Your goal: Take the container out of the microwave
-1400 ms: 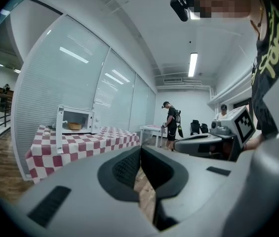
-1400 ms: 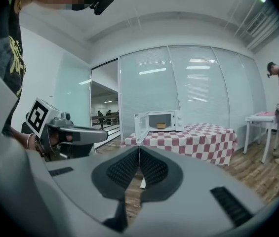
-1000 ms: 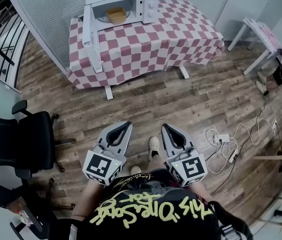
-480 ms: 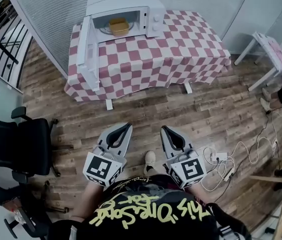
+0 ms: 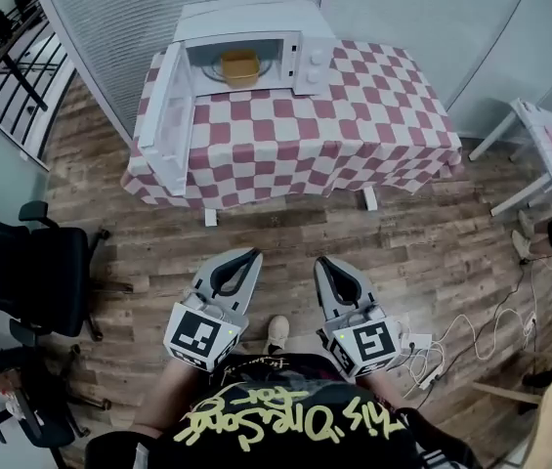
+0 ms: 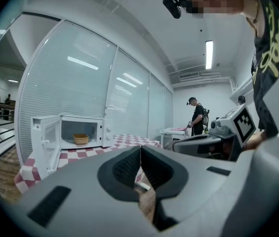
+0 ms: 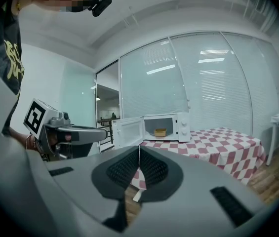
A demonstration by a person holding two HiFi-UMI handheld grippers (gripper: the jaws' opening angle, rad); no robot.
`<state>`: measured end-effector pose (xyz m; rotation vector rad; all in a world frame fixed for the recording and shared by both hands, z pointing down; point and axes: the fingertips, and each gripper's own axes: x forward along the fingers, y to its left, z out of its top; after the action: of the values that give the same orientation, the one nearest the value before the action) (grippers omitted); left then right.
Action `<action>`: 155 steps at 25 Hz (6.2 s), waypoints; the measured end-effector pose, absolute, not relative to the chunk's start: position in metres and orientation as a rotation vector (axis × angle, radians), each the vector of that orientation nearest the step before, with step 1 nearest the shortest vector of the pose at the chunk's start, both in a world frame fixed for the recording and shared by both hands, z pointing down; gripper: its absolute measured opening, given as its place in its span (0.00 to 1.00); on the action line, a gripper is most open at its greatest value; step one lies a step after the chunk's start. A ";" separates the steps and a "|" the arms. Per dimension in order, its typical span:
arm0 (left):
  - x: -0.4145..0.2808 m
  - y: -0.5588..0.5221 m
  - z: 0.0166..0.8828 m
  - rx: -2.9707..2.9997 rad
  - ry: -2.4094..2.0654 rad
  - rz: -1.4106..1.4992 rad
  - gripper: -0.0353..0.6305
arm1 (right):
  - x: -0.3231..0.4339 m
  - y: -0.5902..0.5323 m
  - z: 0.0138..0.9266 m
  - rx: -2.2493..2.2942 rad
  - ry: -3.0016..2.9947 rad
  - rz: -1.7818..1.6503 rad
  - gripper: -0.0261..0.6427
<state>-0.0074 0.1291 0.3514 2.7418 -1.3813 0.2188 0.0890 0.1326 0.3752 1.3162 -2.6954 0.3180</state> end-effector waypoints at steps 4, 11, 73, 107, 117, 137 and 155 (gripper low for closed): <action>0.001 0.125 0.343 2.736 -1.392 0.178 0.07 | 0.093 0.120 0.376 1.285 -2.690 0.311 0.05; -0.009 0.117 0.348 2.701 -1.425 0.193 0.07 | 0.084 0.112 0.380 1.242 -2.697 0.315 0.05; -0.076 -0.235 0.372 2.617 -1.464 0.264 0.07 | 0.010 -0.225 0.372 1.221 -2.714 0.265 0.05; -0.127 -0.303 0.375 2.352 -1.740 0.189 0.20 | -0.042 -0.316 0.376 0.852 -2.846 0.202 0.08; -0.135 -0.318 0.399 2.313 -1.726 0.213 0.35 | -0.056 -0.334 0.412 0.803 -2.763 0.156 0.33; -0.151 -0.344 0.452 2.307 -1.726 0.381 0.43 | -0.085 -0.374 0.459 0.798 -2.694 0.086 0.39; -0.156 -0.367 0.484 2.286 -1.689 0.482 0.44 | -0.096 -0.391 0.487 0.757 -2.636 0.093 0.41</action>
<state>-0.1555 -0.3666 0.4837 2.2858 -1.6888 0.4817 -0.0964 -0.3905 0.4870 0.7573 -2.6357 0.0932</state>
